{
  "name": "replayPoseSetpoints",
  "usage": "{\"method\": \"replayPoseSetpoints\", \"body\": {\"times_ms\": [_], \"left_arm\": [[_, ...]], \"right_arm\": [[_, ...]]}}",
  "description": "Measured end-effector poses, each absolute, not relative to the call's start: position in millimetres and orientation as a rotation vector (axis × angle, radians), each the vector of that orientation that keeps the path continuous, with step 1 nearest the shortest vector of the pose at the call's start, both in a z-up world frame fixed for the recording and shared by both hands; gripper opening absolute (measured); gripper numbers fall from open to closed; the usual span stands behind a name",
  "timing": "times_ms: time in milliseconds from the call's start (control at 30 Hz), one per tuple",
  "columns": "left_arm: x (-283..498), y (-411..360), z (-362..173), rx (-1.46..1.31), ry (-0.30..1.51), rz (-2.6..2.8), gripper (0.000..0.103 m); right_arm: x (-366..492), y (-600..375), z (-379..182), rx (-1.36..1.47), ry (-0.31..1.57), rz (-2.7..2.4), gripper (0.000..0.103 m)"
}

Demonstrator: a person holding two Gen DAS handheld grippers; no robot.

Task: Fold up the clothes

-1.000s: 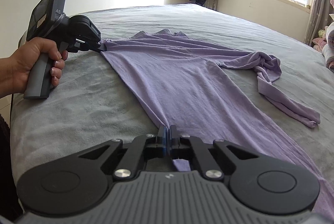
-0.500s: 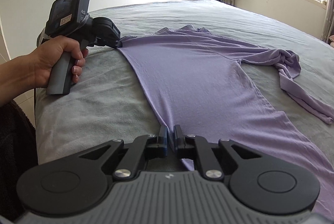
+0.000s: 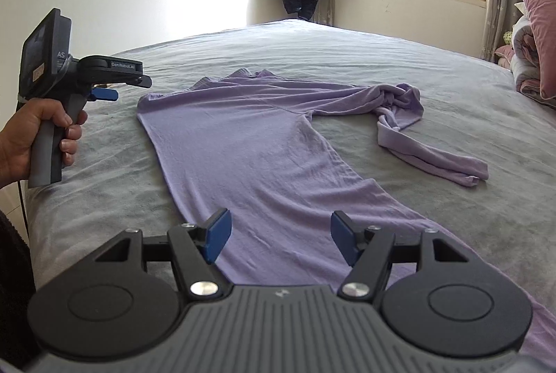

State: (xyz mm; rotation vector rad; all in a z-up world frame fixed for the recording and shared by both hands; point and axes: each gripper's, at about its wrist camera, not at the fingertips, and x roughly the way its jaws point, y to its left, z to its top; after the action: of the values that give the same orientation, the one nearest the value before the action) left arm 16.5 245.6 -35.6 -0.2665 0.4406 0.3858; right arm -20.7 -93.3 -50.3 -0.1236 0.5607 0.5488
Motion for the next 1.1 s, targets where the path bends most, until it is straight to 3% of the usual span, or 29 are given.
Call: {"method": "replayPoseSetpoints", "body": {"times_ms": [233,333,633,733,900,1100], "left_arm": [[32,221,-48,-0.144,0.561,0.341,0.08],[36,222,-54,-0.136,0.616,0.374,0.08],[31,204,-42,-0.139,0.604,0.333,0.08],[28,183,-37,-0.104,0.615,0.264,0.084],[22,140,-29,-0.019,0.624,0.099,0.089],[-3,87,-22,0.083,0.573,-0.208,0.089]], "right_arm": [[-25,-144,-63,-0.11,0.609,0.449,0.068],[-36,-170,-65,-0.11,0.614,0.424,0.073],[-77,-243,-67,-0.099,0.623,0.354,0.082],[-88,-261,-68,-0.101,0.635,0.329,0.092],[-97,-272,-68,-0.155,0.665,0.337,0.101],[-114,-283,-61,-0.248,0.657,0.319,0.101]]}}
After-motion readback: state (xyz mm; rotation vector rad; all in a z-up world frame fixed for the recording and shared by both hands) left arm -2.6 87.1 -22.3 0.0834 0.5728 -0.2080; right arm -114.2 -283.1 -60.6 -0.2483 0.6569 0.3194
